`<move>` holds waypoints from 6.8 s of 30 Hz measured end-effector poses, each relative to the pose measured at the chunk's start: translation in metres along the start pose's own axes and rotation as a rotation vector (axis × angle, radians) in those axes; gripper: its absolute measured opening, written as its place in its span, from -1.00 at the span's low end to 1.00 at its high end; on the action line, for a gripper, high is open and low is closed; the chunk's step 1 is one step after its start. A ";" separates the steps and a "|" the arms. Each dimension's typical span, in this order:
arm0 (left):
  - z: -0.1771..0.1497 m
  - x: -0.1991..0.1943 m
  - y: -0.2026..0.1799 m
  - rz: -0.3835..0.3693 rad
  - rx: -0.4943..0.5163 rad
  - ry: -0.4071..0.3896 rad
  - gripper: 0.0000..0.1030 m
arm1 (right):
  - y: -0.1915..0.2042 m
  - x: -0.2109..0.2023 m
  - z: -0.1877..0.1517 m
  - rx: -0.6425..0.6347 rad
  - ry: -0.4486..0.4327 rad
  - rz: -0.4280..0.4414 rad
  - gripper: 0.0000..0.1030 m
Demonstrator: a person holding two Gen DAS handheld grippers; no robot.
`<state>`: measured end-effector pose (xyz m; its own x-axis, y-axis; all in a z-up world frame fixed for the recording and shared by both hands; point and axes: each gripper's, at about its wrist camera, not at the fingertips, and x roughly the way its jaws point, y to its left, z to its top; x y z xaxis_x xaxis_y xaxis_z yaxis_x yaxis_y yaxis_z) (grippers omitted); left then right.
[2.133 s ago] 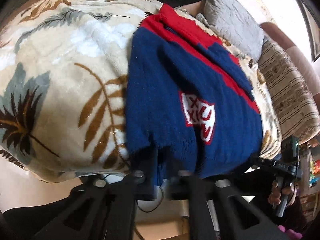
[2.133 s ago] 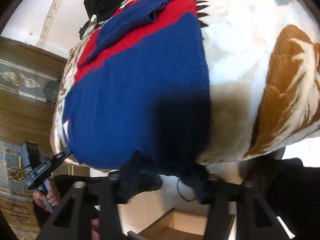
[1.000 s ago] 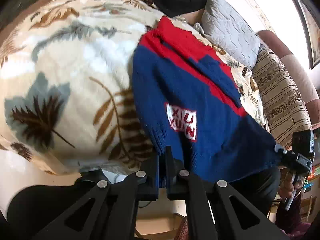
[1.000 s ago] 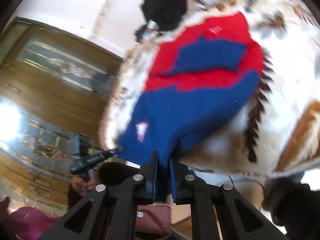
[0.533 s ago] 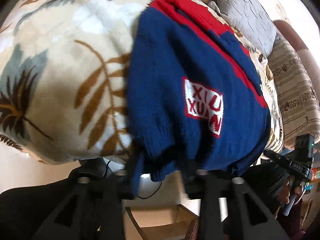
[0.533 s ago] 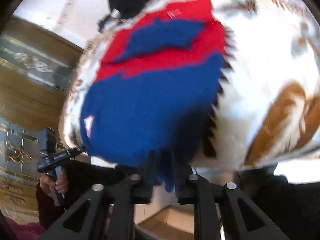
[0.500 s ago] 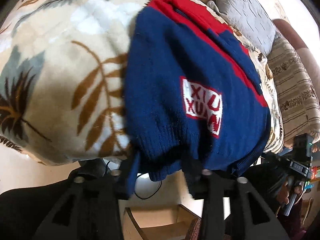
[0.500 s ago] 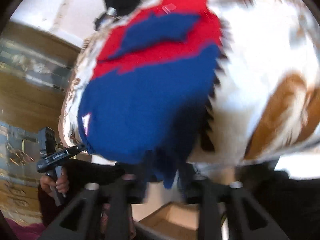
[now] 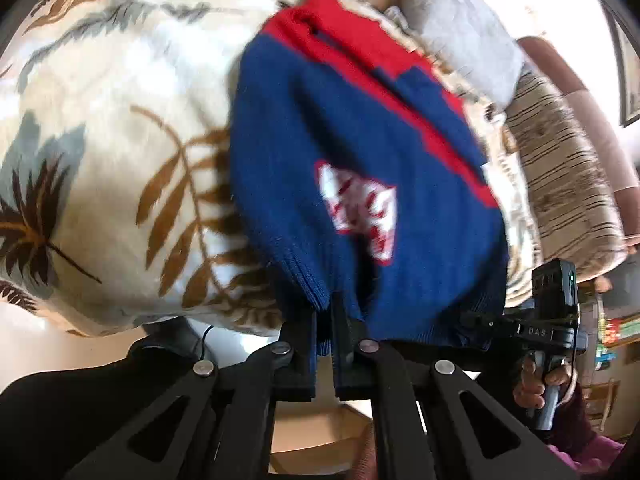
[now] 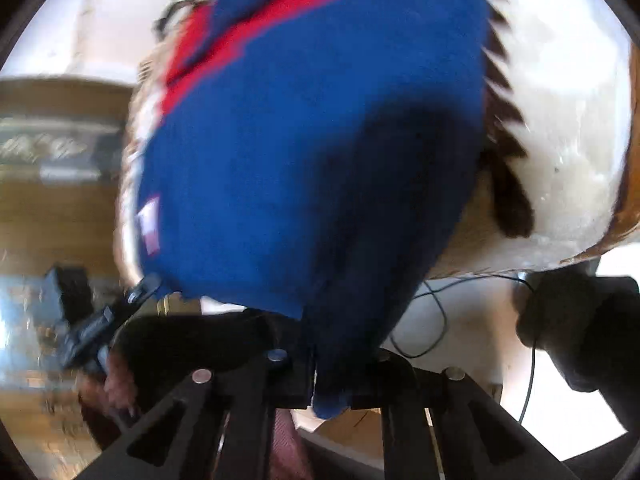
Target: Fold small clothes
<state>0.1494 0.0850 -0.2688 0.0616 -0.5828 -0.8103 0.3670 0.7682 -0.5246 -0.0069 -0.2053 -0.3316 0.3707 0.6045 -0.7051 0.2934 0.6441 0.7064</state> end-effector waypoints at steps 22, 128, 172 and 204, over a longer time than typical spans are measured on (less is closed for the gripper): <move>0.272 -0.045 -0.055 -0.125 0.031 -0.282 -0.90 | 0.046 -0.114 0.221 -0.103 -0.545 0.134 -0.79; 0.174 0.053 -0.065 0.147 -0.026 -0.479 -0.09 | 0.018 -0.099 0.212 -0.007 -0.582 -0.153 -0.45; 0.115 0.087 -0.024 -0.036 -0.380 -0.445 0.52 | 0.029 0.017 0.206 -0.114 -0.290 -0.009 -0.44; 0.166 0.156 -0.315 0.230 0.578 -0.357 -0.67 | -0.100 -0.164 0.203 0.172 -0.623 0.232 -0.42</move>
<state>0.1979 -0.2920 -0.1865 0.4605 -0.5502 -0.6966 0.7352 0.6761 -0.0480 0.0815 -0.4638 -0.2737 0.8634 0.3026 -0.4038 0.2615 0.4159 0.8710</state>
